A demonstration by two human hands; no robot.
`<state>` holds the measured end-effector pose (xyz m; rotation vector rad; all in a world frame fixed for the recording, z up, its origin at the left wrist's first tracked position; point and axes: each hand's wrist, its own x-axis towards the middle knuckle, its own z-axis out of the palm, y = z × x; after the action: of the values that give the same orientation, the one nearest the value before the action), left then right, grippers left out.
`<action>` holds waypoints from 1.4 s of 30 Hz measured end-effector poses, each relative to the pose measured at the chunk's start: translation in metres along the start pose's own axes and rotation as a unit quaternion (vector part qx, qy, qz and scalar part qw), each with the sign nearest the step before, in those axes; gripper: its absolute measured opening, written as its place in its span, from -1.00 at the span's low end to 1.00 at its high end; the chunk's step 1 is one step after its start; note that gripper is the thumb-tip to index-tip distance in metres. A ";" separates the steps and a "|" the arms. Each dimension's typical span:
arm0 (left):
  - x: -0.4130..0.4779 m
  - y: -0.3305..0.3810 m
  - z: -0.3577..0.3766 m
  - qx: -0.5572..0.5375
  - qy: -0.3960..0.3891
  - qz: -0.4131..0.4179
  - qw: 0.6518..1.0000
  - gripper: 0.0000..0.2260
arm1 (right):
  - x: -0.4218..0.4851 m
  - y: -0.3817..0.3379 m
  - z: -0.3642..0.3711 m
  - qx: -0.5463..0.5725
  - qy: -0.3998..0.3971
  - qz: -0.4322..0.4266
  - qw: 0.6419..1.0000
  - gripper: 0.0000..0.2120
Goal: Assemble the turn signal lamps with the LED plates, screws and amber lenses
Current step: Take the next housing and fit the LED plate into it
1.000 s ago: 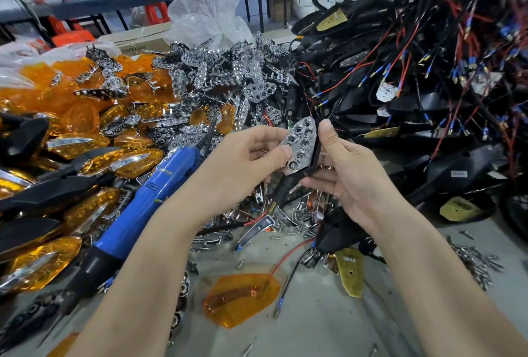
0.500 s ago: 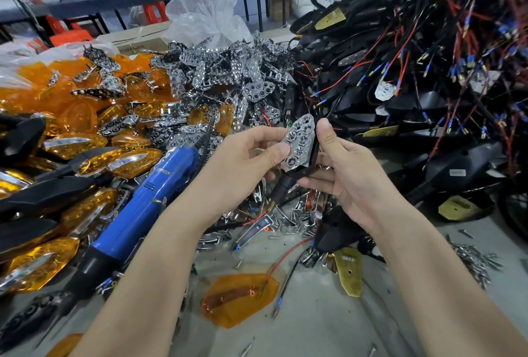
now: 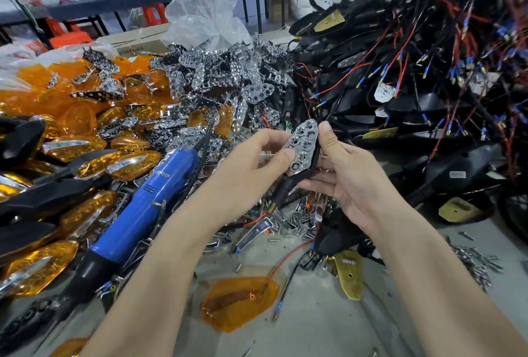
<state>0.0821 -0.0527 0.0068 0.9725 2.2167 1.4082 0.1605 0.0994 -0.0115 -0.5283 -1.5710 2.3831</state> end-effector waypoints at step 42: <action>0.001 0.004 0.013 -0.221 -0.010 -0.002 0.975 -0.66 | 0.004 -0.001 -0.001 0.072 -0.033 -0.020 0.997 -0.55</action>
<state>0.0905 -0.0429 0.0045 0.8158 1.7715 1.7750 0.1577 0.1020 -0.0120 -0.3887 -1.4064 2.4824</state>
